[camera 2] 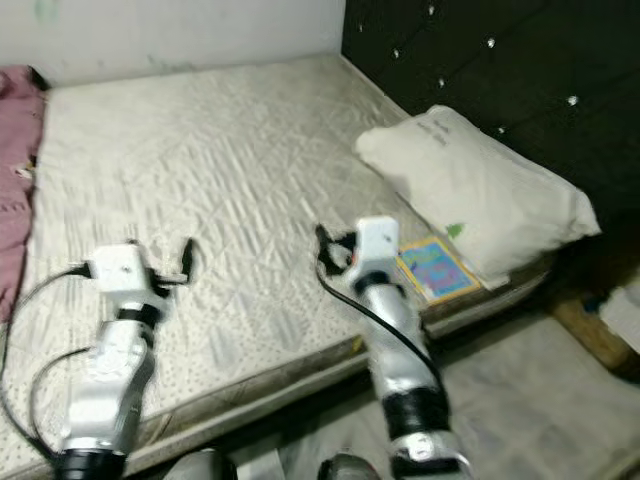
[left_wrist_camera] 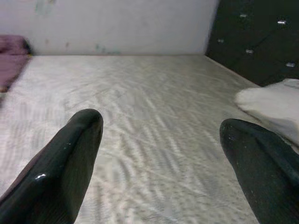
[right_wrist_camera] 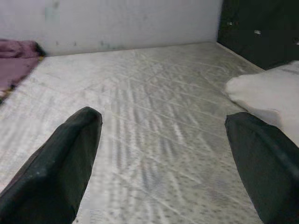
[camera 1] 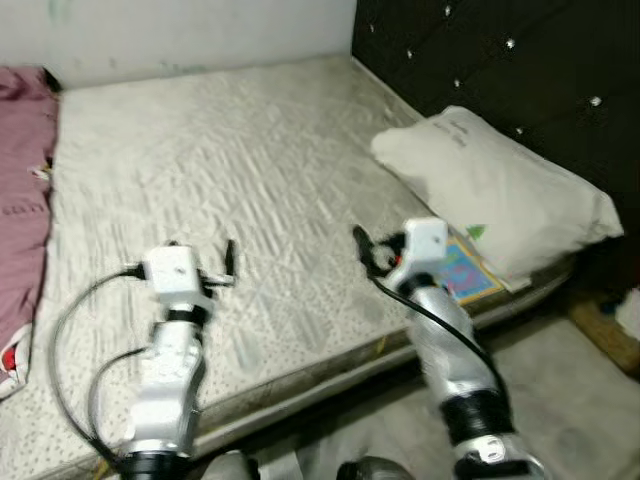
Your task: Clean up the room
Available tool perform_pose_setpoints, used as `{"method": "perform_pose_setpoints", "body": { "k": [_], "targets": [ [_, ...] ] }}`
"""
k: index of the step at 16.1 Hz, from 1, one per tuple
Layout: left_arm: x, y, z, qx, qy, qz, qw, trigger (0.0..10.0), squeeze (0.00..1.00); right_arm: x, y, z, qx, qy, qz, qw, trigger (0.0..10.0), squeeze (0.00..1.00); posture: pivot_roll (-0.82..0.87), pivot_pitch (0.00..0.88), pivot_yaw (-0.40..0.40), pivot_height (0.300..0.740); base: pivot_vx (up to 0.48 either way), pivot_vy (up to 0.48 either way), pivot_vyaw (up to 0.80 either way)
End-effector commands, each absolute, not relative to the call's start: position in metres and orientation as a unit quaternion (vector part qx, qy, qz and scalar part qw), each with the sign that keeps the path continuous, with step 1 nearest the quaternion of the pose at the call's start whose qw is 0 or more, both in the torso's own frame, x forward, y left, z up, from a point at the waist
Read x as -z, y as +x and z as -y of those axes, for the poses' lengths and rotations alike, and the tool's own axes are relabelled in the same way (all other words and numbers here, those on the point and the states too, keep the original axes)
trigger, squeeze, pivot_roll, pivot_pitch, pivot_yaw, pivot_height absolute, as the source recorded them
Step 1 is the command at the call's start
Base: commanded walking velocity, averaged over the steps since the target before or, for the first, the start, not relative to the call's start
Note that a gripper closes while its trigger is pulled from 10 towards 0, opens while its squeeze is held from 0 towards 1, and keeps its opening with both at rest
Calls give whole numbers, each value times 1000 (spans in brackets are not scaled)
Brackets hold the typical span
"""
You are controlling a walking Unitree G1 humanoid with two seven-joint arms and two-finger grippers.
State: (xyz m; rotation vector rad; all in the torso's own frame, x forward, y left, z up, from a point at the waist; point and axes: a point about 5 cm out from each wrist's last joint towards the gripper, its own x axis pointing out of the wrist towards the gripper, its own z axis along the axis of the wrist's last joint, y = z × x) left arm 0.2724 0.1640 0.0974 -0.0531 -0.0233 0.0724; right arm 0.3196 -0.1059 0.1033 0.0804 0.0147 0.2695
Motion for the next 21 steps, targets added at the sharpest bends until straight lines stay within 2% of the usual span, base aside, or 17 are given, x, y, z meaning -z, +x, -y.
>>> {"method": "perform_pose_setpoints", "body": {
  "k": [1, 4, 10, 17, 21],
  "targets": [
    [-99, 272, -160, -31, -24, 15, 999, 10000, 0, -105, 321, 110, -133, 33, -1, 991, 10000, 0, -36, 49, -28, 740, 0, 0, 0],
    [-98, 273, -160, -31, -26, 13, 999, 10000, 0, -106, 320, 109, -137, 32, 2, 990, 10000, 0, -35, 50, -27, 740, 0, 0, 692],
    [-98, 273, -160, -28, -29, 10, 999, 10000, 0, -105, 321, 109, -137, 33, -2, 990, 10000, 0, -32, 46, -28, 740, 0, 480, 779],
    [-98, 274, -162, -32, -30, 13, 999, 10000, 0, -104, 322, 108, -135, 37, -4, 990, 10000, 0, -29, 43, -26, 740, 0, 480, 0],
    [-99, 275, -161, -30, -26, 15, 999, 10000, 0, -105, 322, 108, -139, 34, 0, 990, 10000, 0, -32, 44, -24, 740, 0, 120, 133]
  ]
}}
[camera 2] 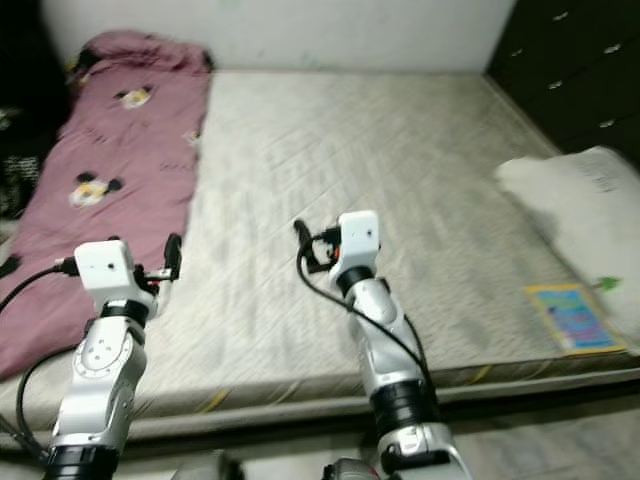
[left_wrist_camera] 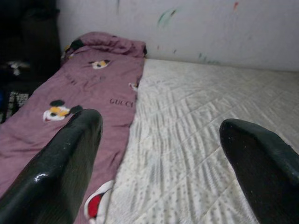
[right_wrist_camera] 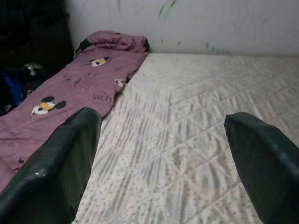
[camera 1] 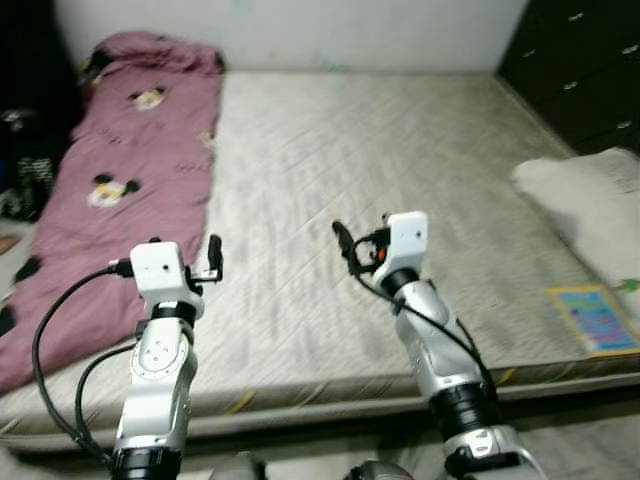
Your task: Clean up the room
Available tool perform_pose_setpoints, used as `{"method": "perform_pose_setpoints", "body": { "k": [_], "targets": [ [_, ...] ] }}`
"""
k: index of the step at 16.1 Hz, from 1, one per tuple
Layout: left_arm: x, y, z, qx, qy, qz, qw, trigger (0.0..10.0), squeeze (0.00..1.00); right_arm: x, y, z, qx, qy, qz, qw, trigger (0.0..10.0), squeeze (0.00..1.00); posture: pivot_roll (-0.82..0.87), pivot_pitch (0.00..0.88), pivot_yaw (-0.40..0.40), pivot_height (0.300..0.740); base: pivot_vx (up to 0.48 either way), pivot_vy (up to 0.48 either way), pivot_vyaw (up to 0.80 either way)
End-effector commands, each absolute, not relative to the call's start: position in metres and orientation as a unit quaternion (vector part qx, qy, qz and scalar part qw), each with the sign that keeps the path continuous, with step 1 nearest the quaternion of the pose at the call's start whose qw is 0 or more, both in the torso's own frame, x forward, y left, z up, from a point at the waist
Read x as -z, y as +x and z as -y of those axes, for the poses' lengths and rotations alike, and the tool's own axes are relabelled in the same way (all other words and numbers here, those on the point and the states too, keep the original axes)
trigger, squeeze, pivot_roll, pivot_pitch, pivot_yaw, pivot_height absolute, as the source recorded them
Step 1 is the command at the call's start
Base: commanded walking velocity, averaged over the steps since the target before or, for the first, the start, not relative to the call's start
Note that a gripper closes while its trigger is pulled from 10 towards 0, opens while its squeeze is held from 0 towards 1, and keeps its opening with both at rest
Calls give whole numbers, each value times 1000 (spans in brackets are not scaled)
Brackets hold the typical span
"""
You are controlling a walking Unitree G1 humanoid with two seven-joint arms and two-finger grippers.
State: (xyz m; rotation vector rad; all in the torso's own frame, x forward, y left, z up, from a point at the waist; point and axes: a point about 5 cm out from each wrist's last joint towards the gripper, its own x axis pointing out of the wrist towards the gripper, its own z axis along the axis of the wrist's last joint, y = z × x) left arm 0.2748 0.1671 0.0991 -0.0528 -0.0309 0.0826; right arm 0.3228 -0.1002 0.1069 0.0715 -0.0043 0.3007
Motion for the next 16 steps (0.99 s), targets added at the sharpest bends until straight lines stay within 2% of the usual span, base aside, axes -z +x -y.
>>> {"method": "perform_pose_setpoints", "body": {
  "k": [1, 3, 16],
  "targets": [
    [-99, 275, -160, -29, -28, 13, 999, 10000, 0, -105, 322, 107, -140, 34, 1, 990, 10000, 0, -32, 44, -24, 740, 0, 480, 788],
    [-99, 276, -160, -30, -30, 12, 999, 10000, 0, -105, 322, 107, -139, 34, 1, 990, 10000, 0, -32, 44, -24, 740, 0, 480, 788],
    [-98, 276, -162, -37, -35, 9, 999, 10000, 0, -103, 324, 108, -131, 40, -7, 991, 10000, 0, -31, 39, -26, 740, 0, 480, 0]
  ]
}}
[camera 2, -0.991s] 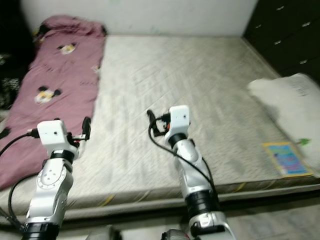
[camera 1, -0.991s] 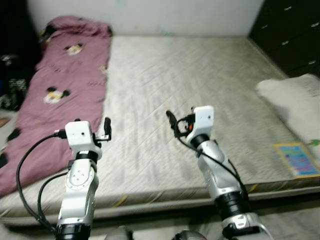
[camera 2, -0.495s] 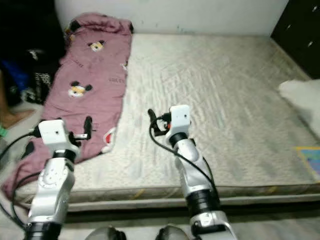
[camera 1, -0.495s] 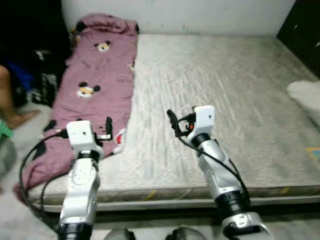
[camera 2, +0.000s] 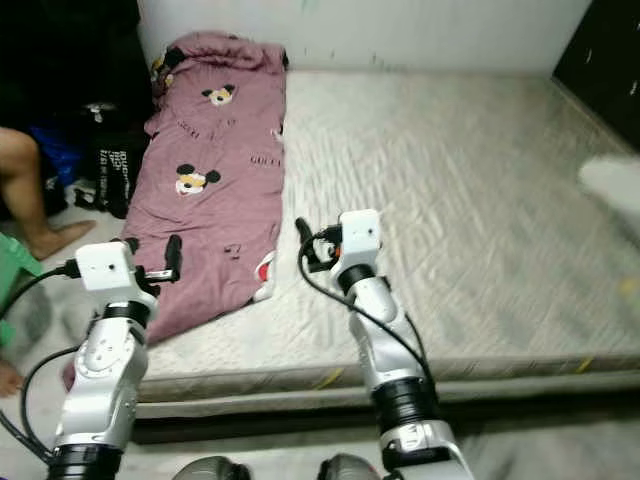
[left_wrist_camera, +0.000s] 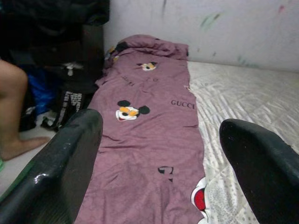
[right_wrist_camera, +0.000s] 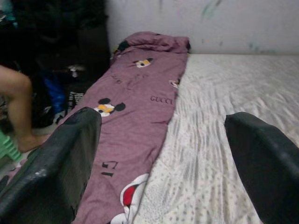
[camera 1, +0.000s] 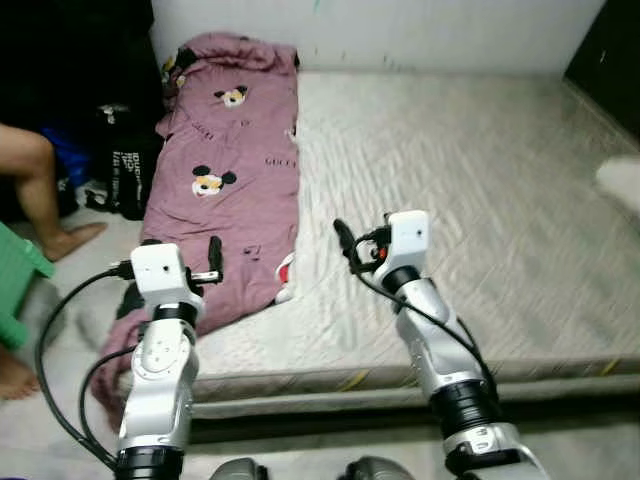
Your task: Clean up the room
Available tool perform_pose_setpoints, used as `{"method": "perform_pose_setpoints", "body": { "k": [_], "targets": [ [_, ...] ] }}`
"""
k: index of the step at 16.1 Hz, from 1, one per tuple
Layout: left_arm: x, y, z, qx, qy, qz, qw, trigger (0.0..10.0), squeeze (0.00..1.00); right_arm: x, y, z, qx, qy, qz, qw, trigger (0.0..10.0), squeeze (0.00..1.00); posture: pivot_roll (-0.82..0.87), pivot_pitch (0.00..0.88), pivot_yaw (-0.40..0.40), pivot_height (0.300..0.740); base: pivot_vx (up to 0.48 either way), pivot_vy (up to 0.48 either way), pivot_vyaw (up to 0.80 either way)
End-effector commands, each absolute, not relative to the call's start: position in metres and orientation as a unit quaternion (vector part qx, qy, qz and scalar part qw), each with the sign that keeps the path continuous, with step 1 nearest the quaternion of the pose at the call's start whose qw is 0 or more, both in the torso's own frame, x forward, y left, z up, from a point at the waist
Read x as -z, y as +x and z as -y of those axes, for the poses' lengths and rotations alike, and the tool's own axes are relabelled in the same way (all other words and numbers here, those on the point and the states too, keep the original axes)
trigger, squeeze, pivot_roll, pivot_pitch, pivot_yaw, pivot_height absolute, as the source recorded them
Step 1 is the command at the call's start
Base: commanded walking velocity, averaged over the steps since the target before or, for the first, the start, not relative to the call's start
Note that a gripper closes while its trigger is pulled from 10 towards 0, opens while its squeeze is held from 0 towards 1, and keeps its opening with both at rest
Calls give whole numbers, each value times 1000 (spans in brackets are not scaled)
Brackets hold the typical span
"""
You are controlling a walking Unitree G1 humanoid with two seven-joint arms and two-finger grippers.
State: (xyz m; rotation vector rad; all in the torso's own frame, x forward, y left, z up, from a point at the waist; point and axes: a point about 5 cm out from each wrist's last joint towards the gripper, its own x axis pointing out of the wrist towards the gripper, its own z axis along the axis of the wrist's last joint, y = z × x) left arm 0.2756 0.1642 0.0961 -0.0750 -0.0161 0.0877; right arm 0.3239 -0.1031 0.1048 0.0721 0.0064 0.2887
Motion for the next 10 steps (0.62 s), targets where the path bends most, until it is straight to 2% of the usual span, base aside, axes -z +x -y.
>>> {"method": "perform_pose_setpoints", "body": {
  "k": [1, 10],
  "targets": [
    [-98, 276, -162, -38, -36, 9, 999, 10000, 0, -103, 324, 109, -131, 40, -7, 991, 10000, 0, -31, 40, -26, 740, 0, 480, 0],
    [-97, 276, -165, -45, -36, 6, 998, 10000, 0, -101, 324, 110, -123, 41, -12, 991, 10000, 0, -31, 45, -24, 740, 0, 480, 0]
  ]
}}
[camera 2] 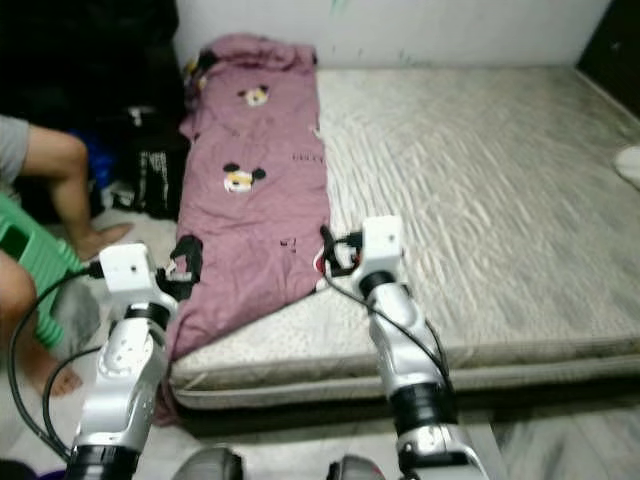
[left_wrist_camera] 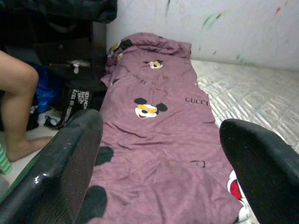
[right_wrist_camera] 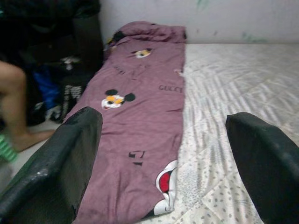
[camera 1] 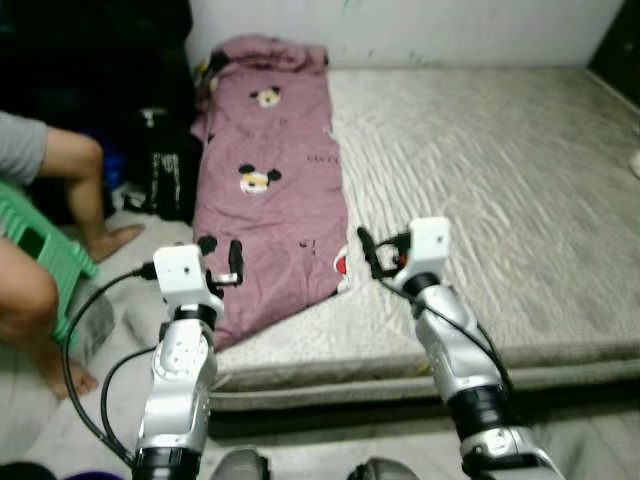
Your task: Clean up the room
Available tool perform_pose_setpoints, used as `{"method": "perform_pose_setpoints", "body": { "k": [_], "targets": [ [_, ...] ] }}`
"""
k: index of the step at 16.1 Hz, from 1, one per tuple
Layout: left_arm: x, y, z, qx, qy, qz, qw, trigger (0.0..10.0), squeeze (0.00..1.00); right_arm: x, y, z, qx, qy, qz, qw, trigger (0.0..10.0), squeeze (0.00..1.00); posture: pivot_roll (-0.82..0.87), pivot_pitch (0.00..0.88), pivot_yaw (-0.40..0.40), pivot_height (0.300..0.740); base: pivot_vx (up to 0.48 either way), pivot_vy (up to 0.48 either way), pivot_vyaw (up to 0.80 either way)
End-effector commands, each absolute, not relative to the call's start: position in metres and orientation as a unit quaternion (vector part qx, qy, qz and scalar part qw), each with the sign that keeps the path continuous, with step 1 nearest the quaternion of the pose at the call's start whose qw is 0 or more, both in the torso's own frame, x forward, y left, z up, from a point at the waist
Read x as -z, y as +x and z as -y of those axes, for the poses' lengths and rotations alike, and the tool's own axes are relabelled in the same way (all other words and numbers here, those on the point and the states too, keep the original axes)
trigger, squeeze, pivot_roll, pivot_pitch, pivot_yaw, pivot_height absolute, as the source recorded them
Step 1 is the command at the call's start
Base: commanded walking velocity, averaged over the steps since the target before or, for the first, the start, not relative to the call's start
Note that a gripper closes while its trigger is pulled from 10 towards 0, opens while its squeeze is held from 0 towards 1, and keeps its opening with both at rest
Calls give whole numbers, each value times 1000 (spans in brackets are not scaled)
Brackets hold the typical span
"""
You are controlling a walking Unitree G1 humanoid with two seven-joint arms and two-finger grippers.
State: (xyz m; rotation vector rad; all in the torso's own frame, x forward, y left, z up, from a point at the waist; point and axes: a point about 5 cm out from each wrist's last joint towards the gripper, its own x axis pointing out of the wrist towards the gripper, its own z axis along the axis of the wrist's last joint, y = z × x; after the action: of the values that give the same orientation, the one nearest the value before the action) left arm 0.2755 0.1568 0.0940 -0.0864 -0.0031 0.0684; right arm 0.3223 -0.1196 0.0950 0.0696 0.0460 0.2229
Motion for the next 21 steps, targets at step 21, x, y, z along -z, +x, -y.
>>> {"method": "perform_pose_setpoints", "body": {
  "k": [21],
  "targets": [
    [-104, 270, -167, -12, -1, 27, 1000, 10000, 0, -98, 325, 110, -119, 42, -20, 992, 10000, 0, -26, 45, -22, 740, 0, 69, -181]
  ]
}}
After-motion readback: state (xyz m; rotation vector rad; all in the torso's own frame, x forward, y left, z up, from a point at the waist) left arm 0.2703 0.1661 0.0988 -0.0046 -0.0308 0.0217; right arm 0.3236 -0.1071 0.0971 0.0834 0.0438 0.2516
